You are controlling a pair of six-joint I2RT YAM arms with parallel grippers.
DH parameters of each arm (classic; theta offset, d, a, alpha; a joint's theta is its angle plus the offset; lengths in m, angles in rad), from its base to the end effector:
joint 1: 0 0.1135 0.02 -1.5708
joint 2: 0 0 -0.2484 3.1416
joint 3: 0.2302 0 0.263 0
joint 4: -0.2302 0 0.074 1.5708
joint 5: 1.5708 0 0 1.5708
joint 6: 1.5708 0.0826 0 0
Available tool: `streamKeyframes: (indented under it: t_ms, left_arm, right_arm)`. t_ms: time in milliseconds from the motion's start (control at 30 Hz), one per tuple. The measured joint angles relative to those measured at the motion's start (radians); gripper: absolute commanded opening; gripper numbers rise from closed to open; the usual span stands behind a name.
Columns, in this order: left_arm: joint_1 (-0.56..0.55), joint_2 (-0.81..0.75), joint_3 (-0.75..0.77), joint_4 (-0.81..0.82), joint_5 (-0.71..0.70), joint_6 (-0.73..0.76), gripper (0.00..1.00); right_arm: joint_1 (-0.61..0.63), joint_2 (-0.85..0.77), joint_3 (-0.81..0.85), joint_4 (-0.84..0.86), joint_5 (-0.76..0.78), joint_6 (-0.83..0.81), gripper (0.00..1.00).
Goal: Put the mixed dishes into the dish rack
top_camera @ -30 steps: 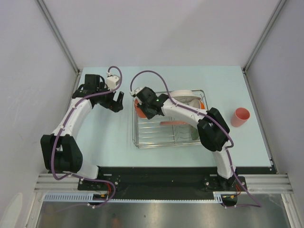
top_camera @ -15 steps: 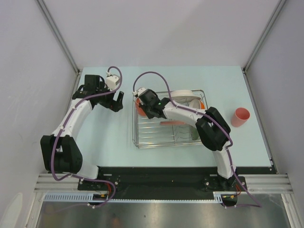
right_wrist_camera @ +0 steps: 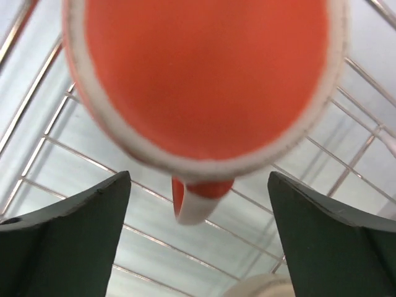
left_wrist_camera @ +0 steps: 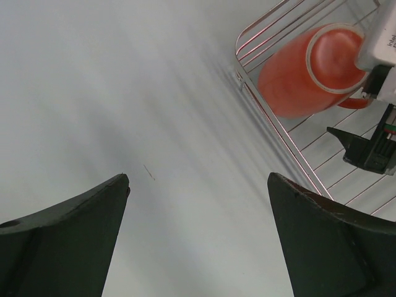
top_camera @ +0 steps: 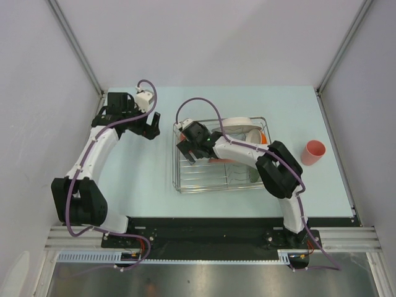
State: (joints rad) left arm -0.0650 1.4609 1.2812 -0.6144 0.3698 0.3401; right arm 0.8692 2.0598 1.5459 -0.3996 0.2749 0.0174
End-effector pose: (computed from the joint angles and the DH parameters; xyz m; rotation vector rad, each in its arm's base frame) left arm 0.3586 -0.0533 0.2660 0.6379 2.2273 -0.2984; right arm 0.3288 0.3544 0.1377 -0.9014 2.2650 0.0519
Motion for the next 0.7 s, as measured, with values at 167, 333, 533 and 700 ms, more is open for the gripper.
streamKeyframes:
  t_ms: [167, 333, 533, 700]
  left_arm:
    - [0.0, 0.0, 0.004, 0.0, -0.008, -0.003, 1.0]
    - [0.013, -0.005, 0.022, 0.011, -0.03, -0.06, 1.0]
    - [0.056, 0.019, 0.195, -0.04, 0.102, -0.14, 1.0]
    - [0.019, -0.006, 0.183, -0.003, 0.076, -0.156, 1.0]
  right_arm:
    - [0.019, -0.049, 0.011, -0.05, 0.008, -0.002, 1.0]
    - [0.079, -0.128, 0.14, -0.154, 0.057, -0.007, 1.0]
    - [0.051, -0.435, 0.154, -0.13, 0.102, 0.067, 1.0]
    - [-0.371, -0.804, -0.056, -0.126, 0.133, 0.255, 0.85]
